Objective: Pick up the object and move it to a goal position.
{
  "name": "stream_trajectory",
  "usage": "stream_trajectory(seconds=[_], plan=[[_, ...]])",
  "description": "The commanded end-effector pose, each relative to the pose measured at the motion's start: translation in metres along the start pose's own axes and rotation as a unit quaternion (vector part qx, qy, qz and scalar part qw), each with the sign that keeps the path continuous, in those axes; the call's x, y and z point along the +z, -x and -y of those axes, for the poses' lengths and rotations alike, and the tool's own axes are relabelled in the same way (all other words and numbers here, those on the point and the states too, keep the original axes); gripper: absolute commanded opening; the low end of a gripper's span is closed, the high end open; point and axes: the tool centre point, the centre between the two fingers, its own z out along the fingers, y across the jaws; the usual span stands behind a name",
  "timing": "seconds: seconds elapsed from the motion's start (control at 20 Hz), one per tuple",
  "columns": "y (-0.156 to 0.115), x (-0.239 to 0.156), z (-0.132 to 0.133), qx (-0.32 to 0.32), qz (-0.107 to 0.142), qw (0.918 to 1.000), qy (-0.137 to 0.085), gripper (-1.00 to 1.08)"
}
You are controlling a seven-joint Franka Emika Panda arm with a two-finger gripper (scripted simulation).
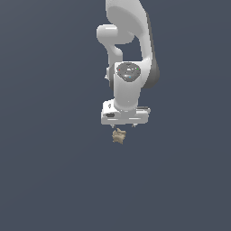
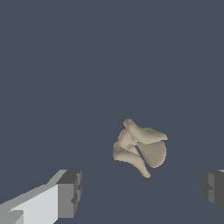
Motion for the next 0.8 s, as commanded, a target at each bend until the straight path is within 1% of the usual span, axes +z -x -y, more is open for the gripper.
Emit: stream_trajectory(seconds=[0.0, 0.25, 0.5, 0.75], plan=[[0.000, 0.005, -0.002, 0.020, 0.000, 0.9998, 0.000, 1.00], [0.001, 0.020, -0.007, 0.076, -0.002, 0.9971, 0.000, 1.00], [0.003, 0.035, -0.013, 0.139, -0.005, 0.9903, 0.000, 1.00], [0.004, 0.046, -0.018, 0.181, -0.006, 0.9834, 0.001, 1.00]])
